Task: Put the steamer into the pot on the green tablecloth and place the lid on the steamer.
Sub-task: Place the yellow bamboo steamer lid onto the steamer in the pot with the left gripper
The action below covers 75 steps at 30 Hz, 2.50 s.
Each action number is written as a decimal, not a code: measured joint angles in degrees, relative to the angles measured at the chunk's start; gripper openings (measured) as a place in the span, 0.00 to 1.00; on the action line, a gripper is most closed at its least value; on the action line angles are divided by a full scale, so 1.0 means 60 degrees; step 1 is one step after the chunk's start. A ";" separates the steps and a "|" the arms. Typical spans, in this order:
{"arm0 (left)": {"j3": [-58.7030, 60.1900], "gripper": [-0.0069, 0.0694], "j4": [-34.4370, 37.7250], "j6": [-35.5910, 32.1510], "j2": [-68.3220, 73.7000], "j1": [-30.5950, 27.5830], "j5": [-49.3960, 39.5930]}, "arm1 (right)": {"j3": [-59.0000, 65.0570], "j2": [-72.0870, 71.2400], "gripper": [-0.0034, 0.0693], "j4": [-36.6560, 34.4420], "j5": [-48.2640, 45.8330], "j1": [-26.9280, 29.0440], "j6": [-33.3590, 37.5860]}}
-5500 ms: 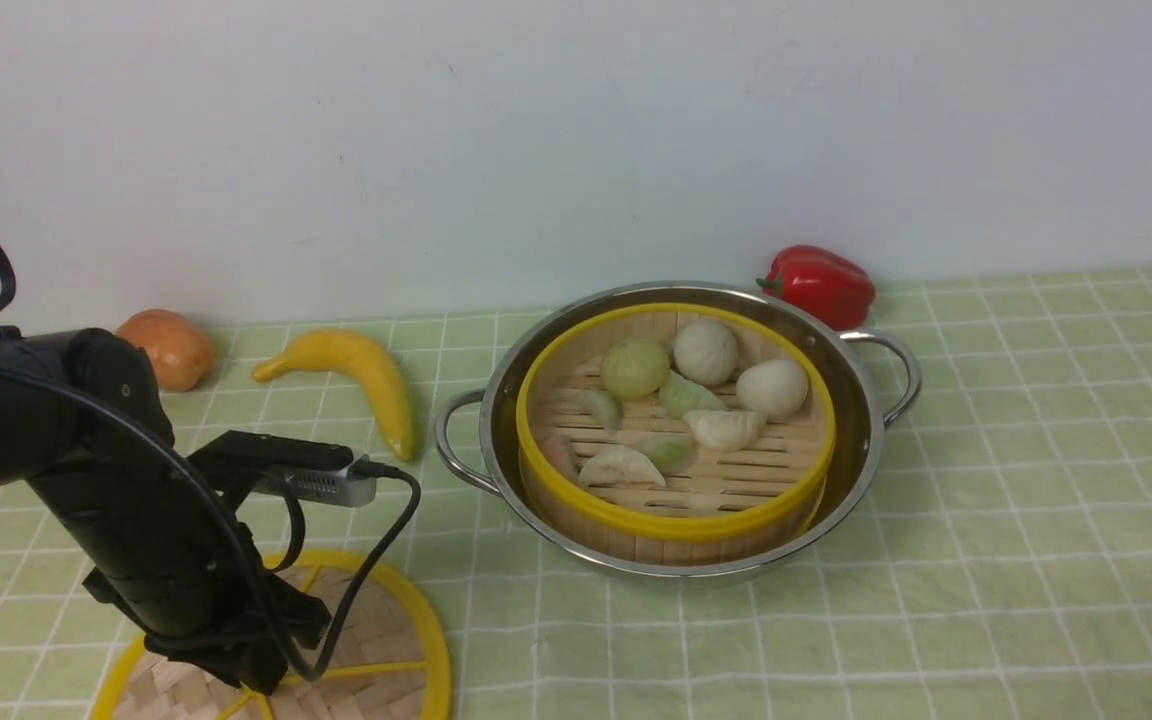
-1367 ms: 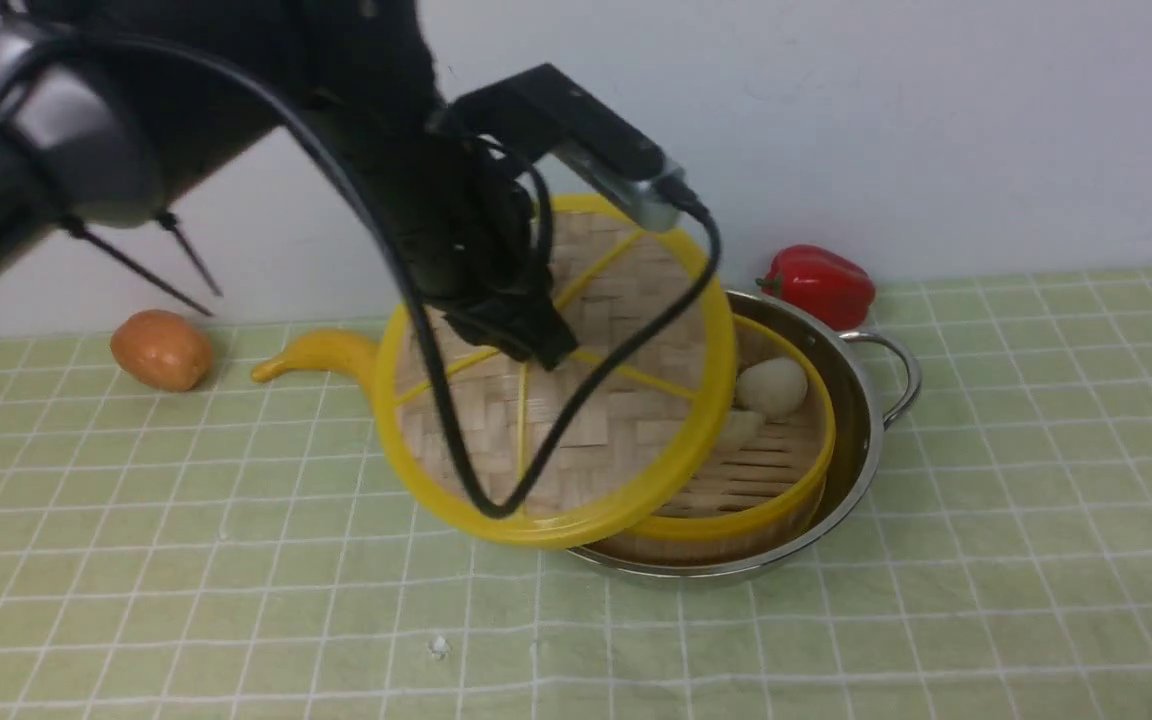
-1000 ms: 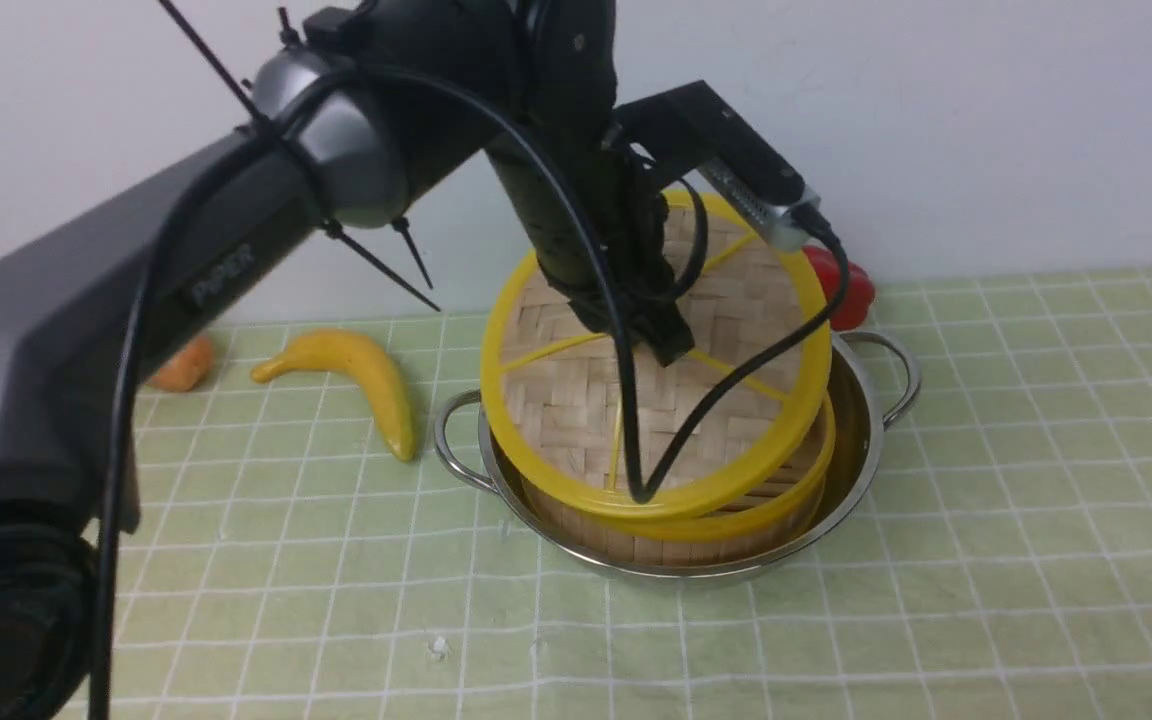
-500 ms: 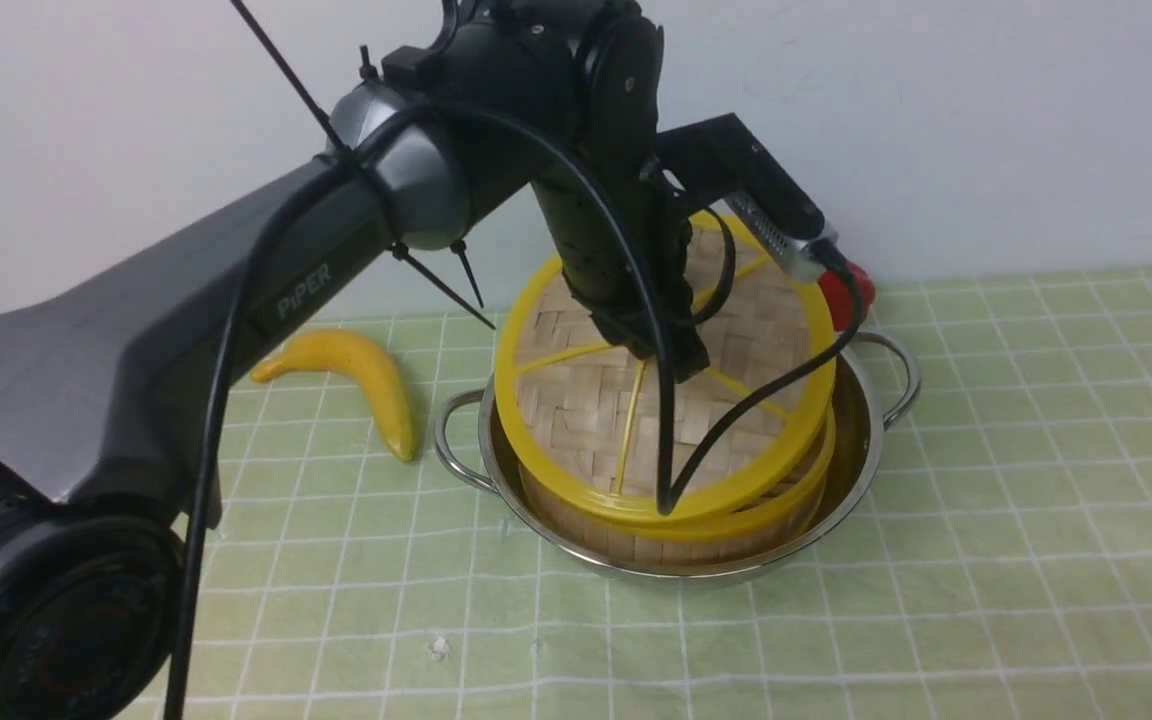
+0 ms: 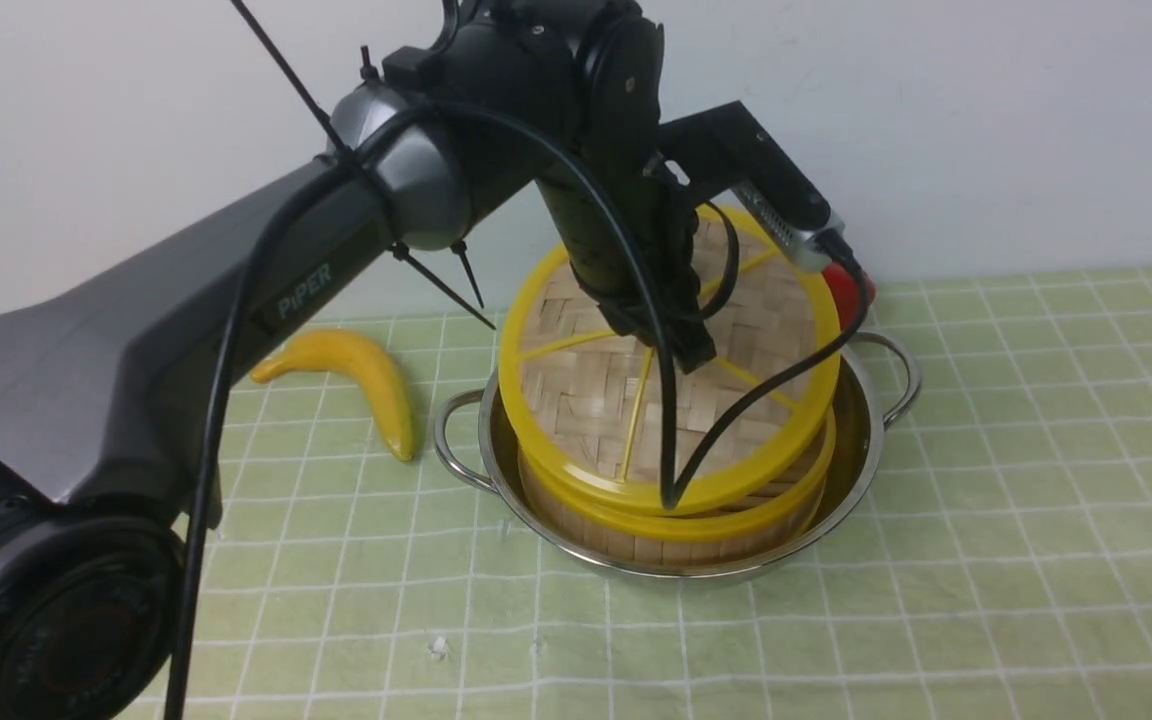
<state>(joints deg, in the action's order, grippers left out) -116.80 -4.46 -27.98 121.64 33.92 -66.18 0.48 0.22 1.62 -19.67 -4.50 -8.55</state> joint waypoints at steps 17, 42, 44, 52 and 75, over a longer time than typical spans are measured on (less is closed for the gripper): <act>-0.0135 0.25 0.0060 -0.0100 0.0379 0.0000 0.0020 | 0.0000 0.0000 0.38 0.0000 0.0000 0.0000 0.0000; -0.0387 0.25 0.0172 -0.0778 0.0796 0.0008 -0.0073 | 0.0000 0.0000 0.38 0.0000 0.0000 0.0000 0.0000; -0.0387 0.25 0.0172 -0.0970 0.0796 0.0008 -0.0026 | 0.0000 0.0000 0.38 0.0000 0.0000 0.0000 0.0000; -0.0387 0.25 0.0172 -0.1431 0.0796 0.0008 0.0064 | 0.0000 0.0000 0.38 0.0000 0.0000 0.0000 0.0000; -0.0387 0.25 0.0166 -0.2515 0.0806 0.0008 0.0380 | 0.0000 0.0000 0.38 0.0000 0.0000 0.0000 0.0000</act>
<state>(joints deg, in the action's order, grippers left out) -119.12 -3.46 -43.07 126.48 33.96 -63.90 0.48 0.22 1.62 -19.67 -4.50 -8.55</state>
